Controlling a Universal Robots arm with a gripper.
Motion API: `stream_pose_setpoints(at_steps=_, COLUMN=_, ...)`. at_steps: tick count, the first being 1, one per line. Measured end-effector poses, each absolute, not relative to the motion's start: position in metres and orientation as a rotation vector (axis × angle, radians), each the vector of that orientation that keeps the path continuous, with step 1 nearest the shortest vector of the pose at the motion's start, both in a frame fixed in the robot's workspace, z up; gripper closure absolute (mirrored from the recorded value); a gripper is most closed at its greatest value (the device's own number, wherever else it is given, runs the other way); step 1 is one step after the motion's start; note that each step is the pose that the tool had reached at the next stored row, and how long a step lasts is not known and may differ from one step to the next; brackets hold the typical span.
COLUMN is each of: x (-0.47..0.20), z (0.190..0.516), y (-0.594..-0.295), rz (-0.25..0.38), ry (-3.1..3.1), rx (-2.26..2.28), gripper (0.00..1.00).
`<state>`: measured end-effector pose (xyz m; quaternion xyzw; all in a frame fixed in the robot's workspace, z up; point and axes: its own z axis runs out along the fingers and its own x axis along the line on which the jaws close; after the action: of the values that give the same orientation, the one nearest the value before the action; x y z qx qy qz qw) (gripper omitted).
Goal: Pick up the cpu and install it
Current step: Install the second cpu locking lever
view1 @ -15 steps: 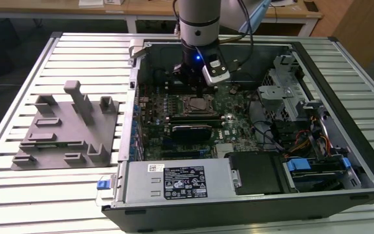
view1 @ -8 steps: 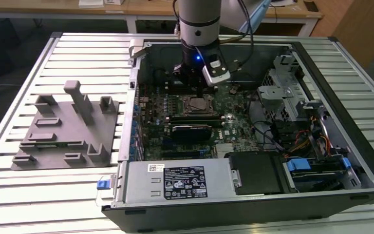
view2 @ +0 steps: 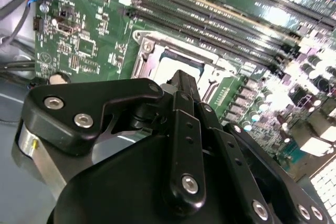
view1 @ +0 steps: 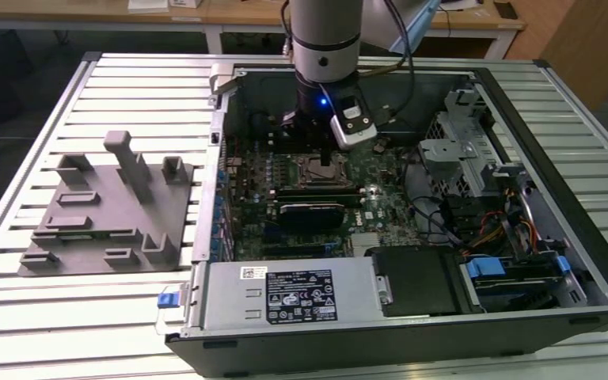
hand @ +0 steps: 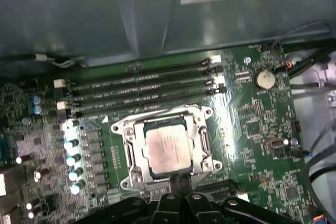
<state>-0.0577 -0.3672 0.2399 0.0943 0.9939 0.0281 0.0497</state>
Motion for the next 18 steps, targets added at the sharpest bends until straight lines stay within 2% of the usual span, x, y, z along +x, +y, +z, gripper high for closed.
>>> stream_pose_setpoints(at_steps=9, x=-0.058, z=0.236, y=-0.387, rz=0.085, ry=3.036, rx=0.287, gripper=0.89)
stream_pose_setpoints(at_steps=18, x=-0.058, z=0.231, y=-0.389, rz=0.089, ry=3.060, rx=0.213, gripper=0.89)
